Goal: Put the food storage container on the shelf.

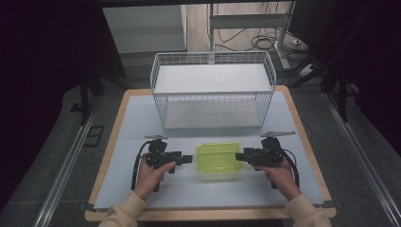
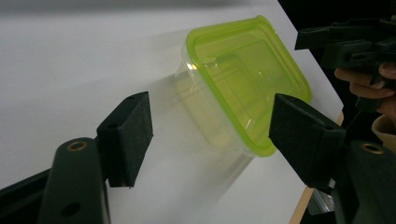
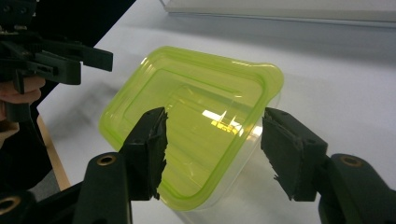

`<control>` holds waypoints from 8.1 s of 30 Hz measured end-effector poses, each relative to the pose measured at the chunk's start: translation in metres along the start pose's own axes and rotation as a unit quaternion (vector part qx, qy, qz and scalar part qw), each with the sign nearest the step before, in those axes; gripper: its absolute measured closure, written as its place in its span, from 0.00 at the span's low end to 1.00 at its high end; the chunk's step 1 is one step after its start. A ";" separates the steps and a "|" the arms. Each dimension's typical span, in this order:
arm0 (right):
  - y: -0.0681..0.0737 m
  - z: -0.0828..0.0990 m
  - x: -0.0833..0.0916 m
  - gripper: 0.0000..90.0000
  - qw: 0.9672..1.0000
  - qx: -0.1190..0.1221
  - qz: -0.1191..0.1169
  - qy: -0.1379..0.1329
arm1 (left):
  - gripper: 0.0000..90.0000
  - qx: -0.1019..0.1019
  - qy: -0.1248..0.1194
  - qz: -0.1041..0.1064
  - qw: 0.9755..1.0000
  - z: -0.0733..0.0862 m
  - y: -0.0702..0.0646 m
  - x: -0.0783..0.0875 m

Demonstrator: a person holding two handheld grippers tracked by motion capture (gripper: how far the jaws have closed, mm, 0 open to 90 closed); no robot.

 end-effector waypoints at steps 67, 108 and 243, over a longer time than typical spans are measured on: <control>0.019 -0.009 0.006 0.90 0.998 -0.035 -0.046 -0.022 | 0.90 -0.027 -0.026 0.037 0.999 -0.006 -0.022 0.002; 0.046 -0.058 0.025 0.90 0.995 0.005 -0.046 -0.083 | 0.90 -0.075 -0.055 0.036 0.995 -0.062 -0.049 0.033; 0.001 -0.247 -0.020 0.88 0.995 -0.038 0.020 -0.089 | 0.88 -0.054 -0.059 -0.004 0.997 -0.261 -0.018 0.008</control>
Point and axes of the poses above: each handheld gripper's, and its own axes: x roughly backward along the jaws, z roughly out of its underside, y roughly to its left, the point moved 5 cm from there along -x, roughly forward along the jaws, and after that the axes turned 8 degrees about -y, right-handed, at the moved point
